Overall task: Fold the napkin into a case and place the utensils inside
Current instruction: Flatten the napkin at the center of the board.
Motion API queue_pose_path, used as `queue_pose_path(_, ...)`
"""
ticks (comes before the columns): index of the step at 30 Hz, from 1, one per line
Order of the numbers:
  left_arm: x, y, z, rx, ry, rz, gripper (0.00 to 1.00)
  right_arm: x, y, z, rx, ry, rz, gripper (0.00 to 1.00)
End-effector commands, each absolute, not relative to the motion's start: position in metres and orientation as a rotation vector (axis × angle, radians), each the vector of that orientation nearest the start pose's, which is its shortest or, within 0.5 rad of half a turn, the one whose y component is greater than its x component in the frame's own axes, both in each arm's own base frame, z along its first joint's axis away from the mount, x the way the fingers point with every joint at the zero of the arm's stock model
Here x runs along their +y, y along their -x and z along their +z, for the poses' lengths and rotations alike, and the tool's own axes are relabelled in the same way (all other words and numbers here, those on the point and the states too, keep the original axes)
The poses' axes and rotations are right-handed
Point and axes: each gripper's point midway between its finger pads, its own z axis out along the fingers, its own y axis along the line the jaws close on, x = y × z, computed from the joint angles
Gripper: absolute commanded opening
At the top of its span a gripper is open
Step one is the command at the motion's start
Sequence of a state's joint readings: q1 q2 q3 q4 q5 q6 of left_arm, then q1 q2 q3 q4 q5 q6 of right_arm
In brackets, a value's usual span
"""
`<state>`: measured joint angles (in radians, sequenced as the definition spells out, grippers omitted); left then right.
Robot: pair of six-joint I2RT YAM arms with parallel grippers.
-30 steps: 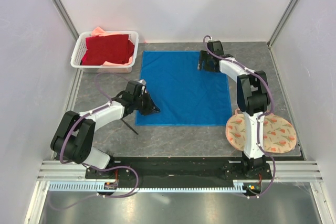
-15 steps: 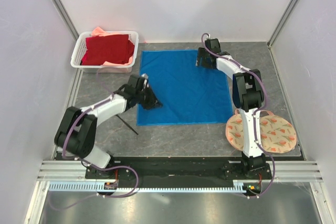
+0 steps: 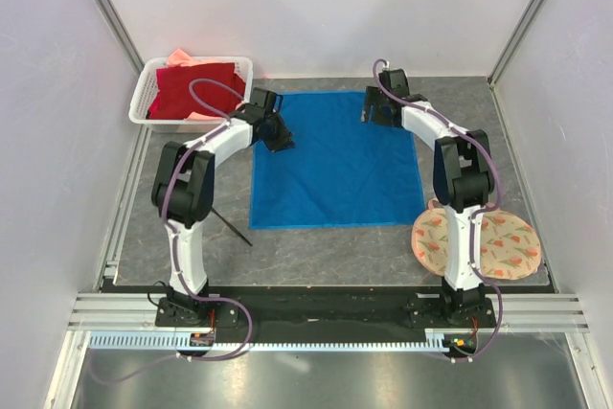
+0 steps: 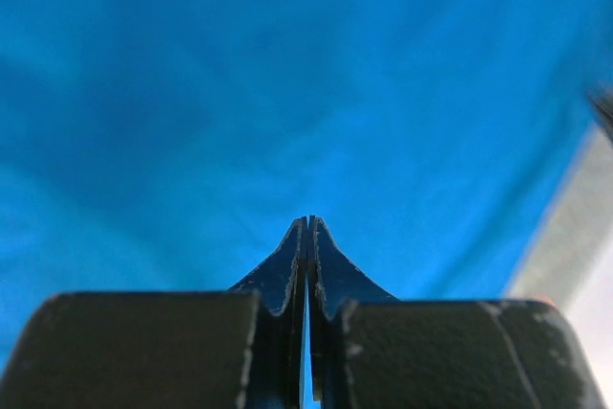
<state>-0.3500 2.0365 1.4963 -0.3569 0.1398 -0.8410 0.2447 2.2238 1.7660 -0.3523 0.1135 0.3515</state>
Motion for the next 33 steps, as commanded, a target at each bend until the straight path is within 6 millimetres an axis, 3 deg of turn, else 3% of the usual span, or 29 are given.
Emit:
queue_pose_path(1, -0.215, -0.476, 0.049, 2.532, 0.703, -0.512, 0.02, 0.132, -0.546, 0.077, 2.346, -0.204, 0.162, 0.79)
queue_pose_path(7, -0.214, -0.496, 0.029, 2.537, 0.769, -0.551, 0.02, 0.147, -0.547, 0.056, 2.351, -0.222, 0.274, 0.64)
queue_pose_path(21, -0.202, -0.533, 0.007, 2.512, 0.811, -0.629, 0.02, 0.155, -0.593, 0.022, 2.325, -0.247, 0.366, 0.61)
queue_pose_path(26, -0.204, -0.553, 0.04, 2.461, 0.633, -0.654, 0.04, 0.156, -0.595, 0.048, 2.289, -0.213, 0.383, 0.62)
queue_pose_path(27, -0.205, -0.555, 0.051, 2.446, 0.606, -0.668, 0.04, 0.155, -0.594, 0.069, 2.261, -0.203, 0.387, 0.63)
queue_pose_path(28, -0.208, -0.555, 0.068, 2.423, 0.577, -0.691, 0.05, 0.154, -0.586, 0.072, 2.269, -0.196, 0.381, 0.65)
queue_pose_path(29, -0.21, -0.553, 0.079, 2.414, 0.541, -0.711, 0.07, 0.15, -0.583, 0.081, 2.261, -0.197, 0.367, 0.66)
queue_pose_path(30, -0.217, -0.55, 0.089, 2.407, 0.508, -0.727, 0.08, 0.148, -0.578, 0.109, 2.224, -0.191, 0.364, 0.67)
queue_pose_path(31, -0.221, -0.543, 0.106, 2.391, 0.484, -0.745, 0.09, 0.143, -0.565, 0.106, 2.25, -0.195, 0.342, 0.72)
queue_pose_path(32, -0.224, -0.537, 0.113, 2.391, 0.47, -0.765, 0.13, 0.138, -0.558, 0.114, 2.249, -0.193, 0.32, 0.75)
queue_pose_path(33, -0.232, -0.525, 0.111, 2.413, 0.451, -0.775, 0.14, 0.126, -0.548, 0.138, 2.223, -0.213, 0.263, 0.77)
